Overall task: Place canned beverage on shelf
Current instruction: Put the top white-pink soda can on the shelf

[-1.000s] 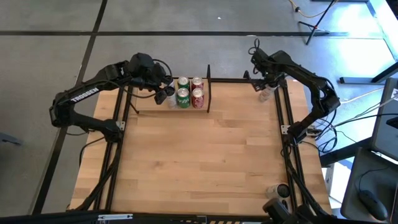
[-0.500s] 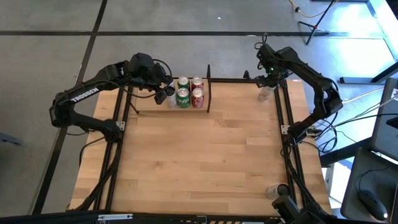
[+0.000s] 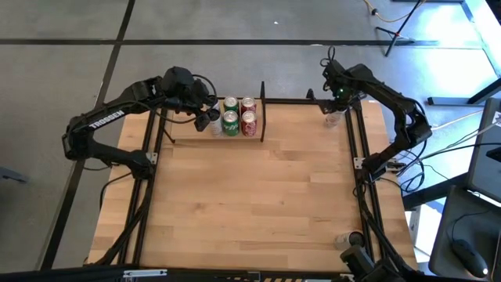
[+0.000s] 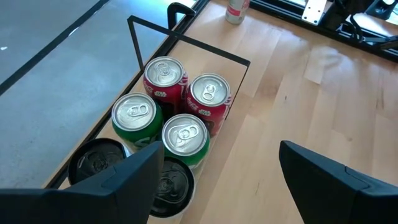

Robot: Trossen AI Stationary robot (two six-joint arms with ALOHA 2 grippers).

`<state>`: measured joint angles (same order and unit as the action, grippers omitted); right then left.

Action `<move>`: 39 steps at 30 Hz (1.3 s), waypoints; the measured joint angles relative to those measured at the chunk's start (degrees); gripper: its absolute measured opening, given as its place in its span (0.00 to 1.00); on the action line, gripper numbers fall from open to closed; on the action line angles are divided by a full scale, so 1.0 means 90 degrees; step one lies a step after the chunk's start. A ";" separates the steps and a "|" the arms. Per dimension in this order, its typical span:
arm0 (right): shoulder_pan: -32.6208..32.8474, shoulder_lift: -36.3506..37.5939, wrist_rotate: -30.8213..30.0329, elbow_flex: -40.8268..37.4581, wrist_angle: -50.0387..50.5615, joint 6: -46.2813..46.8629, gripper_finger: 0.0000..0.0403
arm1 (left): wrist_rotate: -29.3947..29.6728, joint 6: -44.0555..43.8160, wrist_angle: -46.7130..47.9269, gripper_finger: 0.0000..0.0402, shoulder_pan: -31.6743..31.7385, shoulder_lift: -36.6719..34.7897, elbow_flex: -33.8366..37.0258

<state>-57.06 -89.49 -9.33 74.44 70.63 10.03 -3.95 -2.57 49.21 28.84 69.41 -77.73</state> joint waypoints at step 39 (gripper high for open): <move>0.5359 0.0457 0.2255 0.0504 -0.2095 0.0691 0.55 | 0.1184 -0.2828 -0.0242 0.76 -0.2956 0.0002 0.0000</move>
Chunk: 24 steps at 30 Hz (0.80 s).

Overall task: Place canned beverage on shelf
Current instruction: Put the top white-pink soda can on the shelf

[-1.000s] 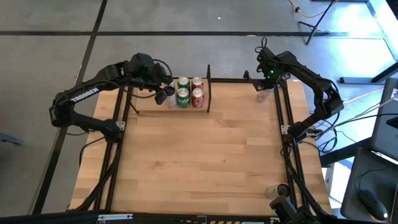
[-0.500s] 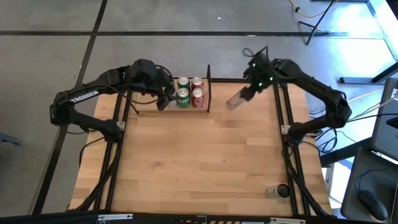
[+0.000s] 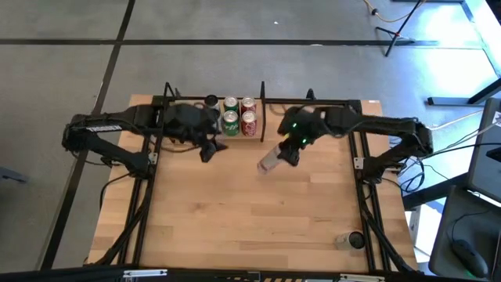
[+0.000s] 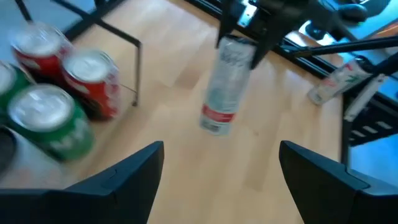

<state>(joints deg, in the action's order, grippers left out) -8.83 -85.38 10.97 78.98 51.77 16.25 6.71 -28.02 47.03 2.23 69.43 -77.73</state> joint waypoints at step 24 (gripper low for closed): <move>0.0743 -0.2075 -0.0802 0.1255 0.0444 0.0197 0.55 | 0.1573 -0.2731 -0.0174 0.76 -0.2644 0.0051 0.1506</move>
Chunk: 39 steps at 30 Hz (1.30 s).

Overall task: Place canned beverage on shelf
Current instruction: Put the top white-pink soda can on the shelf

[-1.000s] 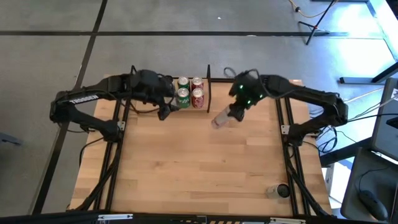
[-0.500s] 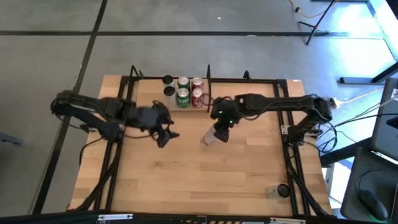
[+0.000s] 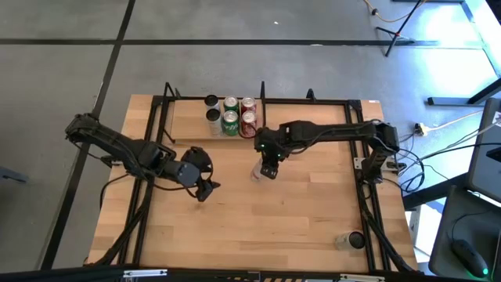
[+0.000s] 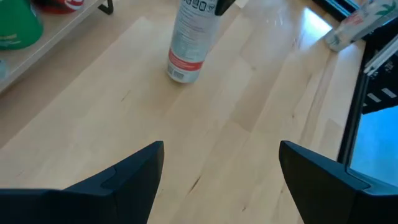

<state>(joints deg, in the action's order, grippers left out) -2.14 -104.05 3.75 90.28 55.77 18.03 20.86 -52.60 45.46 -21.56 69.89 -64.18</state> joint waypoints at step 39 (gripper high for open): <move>0.0242 -0.0313 -0.0616 0.0457 0.0419 -0.0165 0.67 | 0.0242 0.0024 -0.0283 0.76 0.0005 -0.0005 0.0000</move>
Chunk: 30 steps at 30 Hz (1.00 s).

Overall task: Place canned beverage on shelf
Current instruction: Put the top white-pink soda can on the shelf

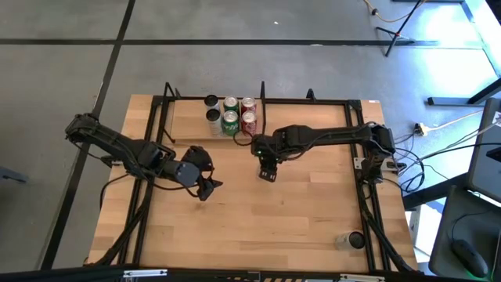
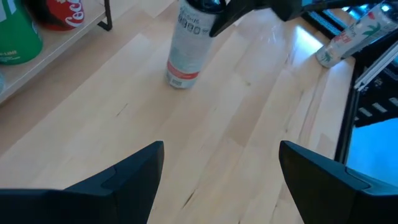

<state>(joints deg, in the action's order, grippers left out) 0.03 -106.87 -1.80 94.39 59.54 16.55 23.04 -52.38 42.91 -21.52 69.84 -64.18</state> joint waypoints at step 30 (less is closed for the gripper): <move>-0.0007 -0.0024 0.0970 -0.0061 -0.0942 -0.0154 0.77 | 0.0045 -0.0002 -0.0072 0.76 0.0017 0.0000 0.0000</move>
<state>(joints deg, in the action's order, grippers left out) -0.03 -107.09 6.93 93.84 51.06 15.16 23.44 -52.40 42.26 -21.37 69.84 -64.18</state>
